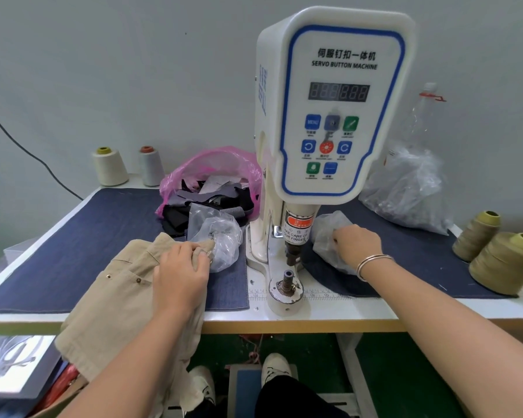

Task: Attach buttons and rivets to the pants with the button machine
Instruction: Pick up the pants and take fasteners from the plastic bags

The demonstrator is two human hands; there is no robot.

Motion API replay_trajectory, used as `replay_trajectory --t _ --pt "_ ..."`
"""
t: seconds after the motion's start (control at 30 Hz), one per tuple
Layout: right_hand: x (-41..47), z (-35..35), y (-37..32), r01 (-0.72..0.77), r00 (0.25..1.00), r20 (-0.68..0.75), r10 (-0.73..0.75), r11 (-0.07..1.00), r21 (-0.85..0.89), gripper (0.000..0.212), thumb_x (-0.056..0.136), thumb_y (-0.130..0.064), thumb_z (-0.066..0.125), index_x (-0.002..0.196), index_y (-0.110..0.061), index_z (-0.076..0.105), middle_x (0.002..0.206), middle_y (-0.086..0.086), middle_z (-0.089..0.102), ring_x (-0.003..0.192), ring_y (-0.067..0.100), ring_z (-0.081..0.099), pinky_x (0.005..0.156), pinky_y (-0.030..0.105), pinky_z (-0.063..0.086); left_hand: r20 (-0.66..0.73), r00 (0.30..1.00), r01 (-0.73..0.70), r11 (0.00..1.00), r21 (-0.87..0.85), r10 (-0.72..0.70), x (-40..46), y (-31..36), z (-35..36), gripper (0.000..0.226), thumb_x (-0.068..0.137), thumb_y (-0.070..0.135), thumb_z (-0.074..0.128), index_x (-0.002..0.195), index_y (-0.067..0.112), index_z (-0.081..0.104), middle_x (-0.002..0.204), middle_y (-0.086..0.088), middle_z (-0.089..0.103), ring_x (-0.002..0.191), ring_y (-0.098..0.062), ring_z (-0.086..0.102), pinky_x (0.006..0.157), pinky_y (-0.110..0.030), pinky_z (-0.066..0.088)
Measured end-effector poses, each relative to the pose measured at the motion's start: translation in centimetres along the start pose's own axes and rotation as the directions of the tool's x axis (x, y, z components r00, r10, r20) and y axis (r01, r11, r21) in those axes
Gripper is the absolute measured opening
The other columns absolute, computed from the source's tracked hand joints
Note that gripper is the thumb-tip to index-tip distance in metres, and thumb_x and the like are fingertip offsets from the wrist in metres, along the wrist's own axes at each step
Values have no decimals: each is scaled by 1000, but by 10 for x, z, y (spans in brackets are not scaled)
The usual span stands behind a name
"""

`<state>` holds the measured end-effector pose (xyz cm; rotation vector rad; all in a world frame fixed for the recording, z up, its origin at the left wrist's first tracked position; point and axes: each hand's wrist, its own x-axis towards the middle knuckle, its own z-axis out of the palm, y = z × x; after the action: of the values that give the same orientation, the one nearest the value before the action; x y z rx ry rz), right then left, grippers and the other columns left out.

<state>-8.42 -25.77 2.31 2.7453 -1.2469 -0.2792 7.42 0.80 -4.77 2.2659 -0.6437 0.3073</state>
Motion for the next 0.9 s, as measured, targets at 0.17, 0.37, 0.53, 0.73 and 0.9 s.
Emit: replay_trajectory --t 0.17,0.37,0.53,0.73,0.9 --pt "-3 -18 -20 35 999 41 -32 996 -86 28 96 -14 42 119 -10 58 121 9 63 112 27 60 86 30 46 -3 1000 5 1000 11 -5 0 1 0 15 95 28 45 95 21 59 104 6 60 100 -19 48 86 -40 36" --pt "7 -7 -14 32 999 2 -32 998 -47 28 96 -18 47 120 -11 59 124 8 60 115 27 56 90 33 44 1 1000 9 1000 17 -9 0 2 -2 15 94 29 45 94 22 58 102 6 59 98 -19 48 85 -41 37" --pt "14 -2 7 115 984 -125 -126 989 -97 22 91 -21 47 107 -21 63 87 1 53 86 24 57 68 32 42 6 1000 11 999 39 -11 0 3 -2 15 95 29 44 96 21 57 102 5 58 100 -21 48 86 -41 36" --pt "2 -3 39 289 932 -249 -265 955 63 15 90 -33 50 80 -32 60 76 -1 59 67 21 52 60 28 39 4 1000 6 999 40 -6 0 3 -2 16 95 26 45 97 19 58 102 2 59 99 -22 48 85 -42 36" --pt "-25 -22 56 337 914 -390 -110 741 581 9 84 -26 69 82 -18 73 70 -10 67 66 6 59 66 22 48 15 1000 -3 999 42 2 1 3 -1 26 94 33 37 99 19 58 102 2 58 100 -23 48 85 -41 36"
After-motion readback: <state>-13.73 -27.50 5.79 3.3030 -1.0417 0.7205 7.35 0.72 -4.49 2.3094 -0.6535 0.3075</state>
